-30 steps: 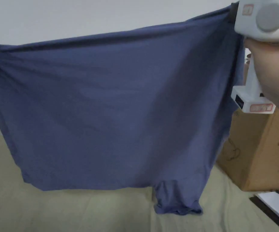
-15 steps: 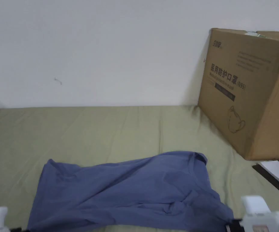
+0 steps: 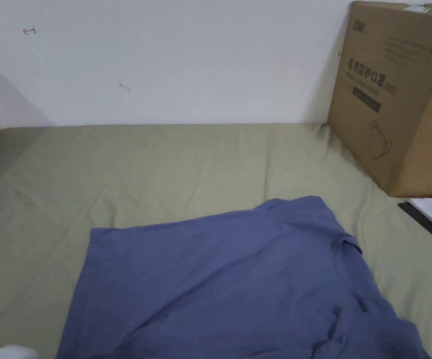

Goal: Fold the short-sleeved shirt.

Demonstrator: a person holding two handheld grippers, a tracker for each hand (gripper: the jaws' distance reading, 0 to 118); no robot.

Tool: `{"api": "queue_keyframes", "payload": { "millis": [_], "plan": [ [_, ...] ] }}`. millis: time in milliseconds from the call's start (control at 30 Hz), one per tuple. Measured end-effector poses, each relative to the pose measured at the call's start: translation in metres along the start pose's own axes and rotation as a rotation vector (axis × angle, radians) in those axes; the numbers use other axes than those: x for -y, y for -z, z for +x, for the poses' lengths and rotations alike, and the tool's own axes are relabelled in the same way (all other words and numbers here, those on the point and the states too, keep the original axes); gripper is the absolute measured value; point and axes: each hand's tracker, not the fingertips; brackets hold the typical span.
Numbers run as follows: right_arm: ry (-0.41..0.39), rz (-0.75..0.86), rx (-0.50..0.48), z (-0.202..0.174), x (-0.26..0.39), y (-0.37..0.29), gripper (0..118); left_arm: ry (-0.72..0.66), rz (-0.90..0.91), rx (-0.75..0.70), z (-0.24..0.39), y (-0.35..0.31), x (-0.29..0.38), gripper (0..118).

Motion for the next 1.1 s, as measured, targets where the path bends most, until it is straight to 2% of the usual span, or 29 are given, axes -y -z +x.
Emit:
{"api": "queue_keyframes", "payload": {
  "millis": [133,167,233,267,300,333,400,467,567,600,633,667,700,733,767,800,833,900,967,1033,1100],
  "plan": [
    [-0.042,-0.012,0.065,-0.012,0.004,0.007,1,-0.023,0.014,-0.014,-0.001,-0.006,0.006,5],
    [-0.040,-0.020,0.076,-0.014,0.002,0.010,6,-0.019,0.000,-0.032,-0.001,-0.007,0.007,13],
    [-0.030,-0.044,0.083,-0.014,-0.003,0.018,38,-0.031,-0.059,-0.053,-0.008,-0.008,0.009,66],
    [-0.025,-0.038,0.085,-0.014,-0.003,0.015,65,-0.054,-0.072,-0.047,-0.011,-0.012,0.011,93],
    [-0.021,-0.038,0.085,-0.015,-0.004,0.011,107,-0.081,-0.067,-0.040,-0.014,-0.020,0.014,115],
    [-0.011,-0.028,0.076,-0.022,-0.001,-0.002,118,-0.132,-0.033,-0.026,-0.017,-0.033,0.017,118],
    [-0.001,0.091,0.031,-0.030,0.001,-0.024,108,-0.239,0.025,0.034,-0.014,-0.062,0.015,118],
    [0.015,0.156,0.005,-0.035,0.002,-0.036,111,-0.345,0.066,0.065,-0.009,-0.084,0.017,118],
    [0.061,0.284,-0.063,-0.053,0.008,-0.062,111,-0.397,0.156,0.095,-0.004,-0.104,0.023,117],
    [-0.028,0.320,-0.192,-0.077,0.008,-0.084,105,-0.398,0.173,0.119,0.005,-0.114,0.021,110],
    [-0.001,0.400,-0.236,-0.085,0.014,-0.097,92,-0.390,0.217,0.123,0.013,-0.121,0.022,92],
    [0.010,0.466,-0.275,-0.092,0.020,-0.106,69,-0.371,0.290,0.119,0.022,-0.129,0.023,59],
    [0.016,0.514,-0.293,-0.099,0.025,-0.113,33,-0.341,0.345,0.098,0.033,-0.138,0.024,3],
    [0.012,0.536,-0.283,-0.097,0.031,-0.109,5,-0.306,0.367,0.056,0.044,-0.143,0.021,0],
    [0.001,0.551,-0.253,-0.101,0.034,-0.110,0,-0.277,0.371,0.022,0.053,-0.144,0.020,0],
    [-0.009,0.577,-0.228,-0.106,0.038,-0.112,0,-0.267,0.384,-0.010,0.060,-0.147,0.019,0],
    [-0.014,0.592,-0.223,-0.106,0.041,-0.113,0,-0.291,0.380,0.029,0.061,-0.147,0.016,0],
    [-0.014,0.576,-0.258,-0.101,0.038,-0.109,0,-0.290,0.361,0.095,0.062,-0.143,0.002,0],
    [-0.024,0.557,-0.269,-0.097,0.034,-0.106,0,-0.249,0.293,0.071,0.056,-0.130,-0.024,0],
    [-0.051,0.563,-0.249,-0.110,0.038,-0.119,0,-0.276,0.082,0.071,0.043,-0.102,-0.053,0],
    [-0.060,0.537,-0.257,-0.113,0.041,-0.116,0,-0.323,-0.083,0.195,0.024,-0.066,-0.066,0]
  ]
}}
